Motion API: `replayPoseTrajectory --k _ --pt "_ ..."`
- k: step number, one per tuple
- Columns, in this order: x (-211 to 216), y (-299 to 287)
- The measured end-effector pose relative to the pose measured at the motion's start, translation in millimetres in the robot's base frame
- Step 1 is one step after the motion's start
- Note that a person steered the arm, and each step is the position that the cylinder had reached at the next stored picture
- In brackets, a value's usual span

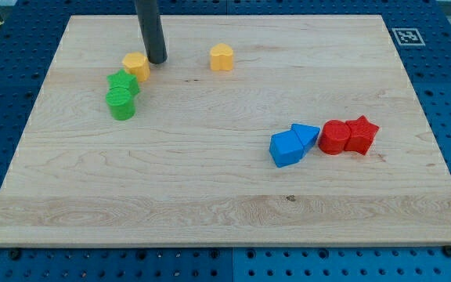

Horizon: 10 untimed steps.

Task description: Move the yellow heart into the yellow hexagon

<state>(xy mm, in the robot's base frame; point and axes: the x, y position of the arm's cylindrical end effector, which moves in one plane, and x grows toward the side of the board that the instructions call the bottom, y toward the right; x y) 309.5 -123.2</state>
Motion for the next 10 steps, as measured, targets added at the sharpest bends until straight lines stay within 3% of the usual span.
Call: replayPoseTrajectory --k 6,8,9,10 --pt "1.0 -24.1" --pt "3.9 65.0" --pt "47.2 89.2" --pt "53.7 90.6"
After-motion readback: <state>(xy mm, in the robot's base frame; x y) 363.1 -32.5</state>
